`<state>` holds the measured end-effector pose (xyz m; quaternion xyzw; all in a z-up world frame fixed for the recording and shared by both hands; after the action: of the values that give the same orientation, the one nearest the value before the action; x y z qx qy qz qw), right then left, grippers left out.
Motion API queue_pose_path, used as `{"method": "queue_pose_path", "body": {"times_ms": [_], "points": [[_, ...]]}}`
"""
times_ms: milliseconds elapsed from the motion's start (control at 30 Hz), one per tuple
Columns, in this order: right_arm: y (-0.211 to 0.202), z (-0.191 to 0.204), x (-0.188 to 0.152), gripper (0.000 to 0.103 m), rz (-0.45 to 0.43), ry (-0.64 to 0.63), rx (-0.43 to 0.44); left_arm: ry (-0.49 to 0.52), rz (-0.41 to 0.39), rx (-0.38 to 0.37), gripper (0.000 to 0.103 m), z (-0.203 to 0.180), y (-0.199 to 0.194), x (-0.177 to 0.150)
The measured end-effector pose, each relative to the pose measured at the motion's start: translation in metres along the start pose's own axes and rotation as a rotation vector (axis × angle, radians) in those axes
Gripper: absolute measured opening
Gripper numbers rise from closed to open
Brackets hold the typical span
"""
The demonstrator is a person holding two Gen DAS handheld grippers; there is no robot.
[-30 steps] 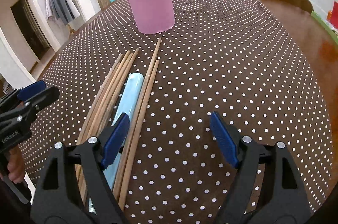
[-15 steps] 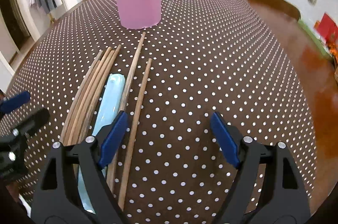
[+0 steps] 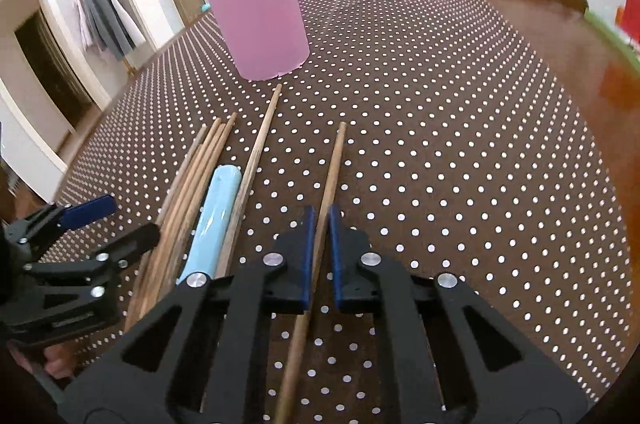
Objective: Organize utensils
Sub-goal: 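Grasp another chopstick with the right tool while the left tool reaches toward the chopsticks, then grasp a chopstick with the left tool while the right tool lifts its chopstick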
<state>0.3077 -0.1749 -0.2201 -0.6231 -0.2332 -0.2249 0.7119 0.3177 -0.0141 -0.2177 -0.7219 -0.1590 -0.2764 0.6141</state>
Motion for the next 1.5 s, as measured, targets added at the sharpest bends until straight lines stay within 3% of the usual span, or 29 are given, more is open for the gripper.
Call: {"method": "queue_pose_path", "body": {"times_ms": [233,400,433,467,567,767,1100,1500], "points": [[-0.002,-0.010,0.001,0.007,0.001,0.044,0.034,-0.031,0.029,0.059,0.079,0.002,0.015,0.011],[-0.005,-0.012,-0.002,0.007,0.000,0.048,0.032,-0.043,-0.012,0.061,0.077,0.004,0.020,0.020],[-0.006,-0.012,-0.002,0.006,-0.003,0.061,0.027,-0.040,-0.018,0.053,0.066,0.004,0.020,0.022],[-0.007,-0.015,-0.002,0.006,-0.008,0.083,0.015,-0.036,-0.026,0.060,0.042,0.005,0.020,0.024],[-0.016,-0.018,0.001,0.006,-0.048,0.097,0.015,-0.021,-0.038,0.076,0.010,0.008,0.021,0.026],[-0.041,-0.015,0.009,0.006,-0.110,0.068,0.001,-0.013,-0.043,0.080,0.007,0.010,0.014,0.028],[-0.090,-0.019,0.043,0.005,-0.219,0.068,-0.007,-0.012,-0.239,0.005,0.007,-0.001,-0.045,0.072],[-0.156,-0.005,0.100,0.005,-0.372,0.118,0.043,-0.008,-0.390,-0.043,0.007,-0.020,-0.096,0.116]]}}
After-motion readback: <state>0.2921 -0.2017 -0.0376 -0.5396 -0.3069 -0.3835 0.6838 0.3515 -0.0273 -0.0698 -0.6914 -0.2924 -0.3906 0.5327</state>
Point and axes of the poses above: each gripper's, at about its wrist camera, not at the fingertips, and y roughly the way its jaws point, z to its left, x to its top, the point moved 10 cm from there along y, roughly the way its jaws point, and after that the axes turned 7 degrees about -x, right-handed, at the moved point
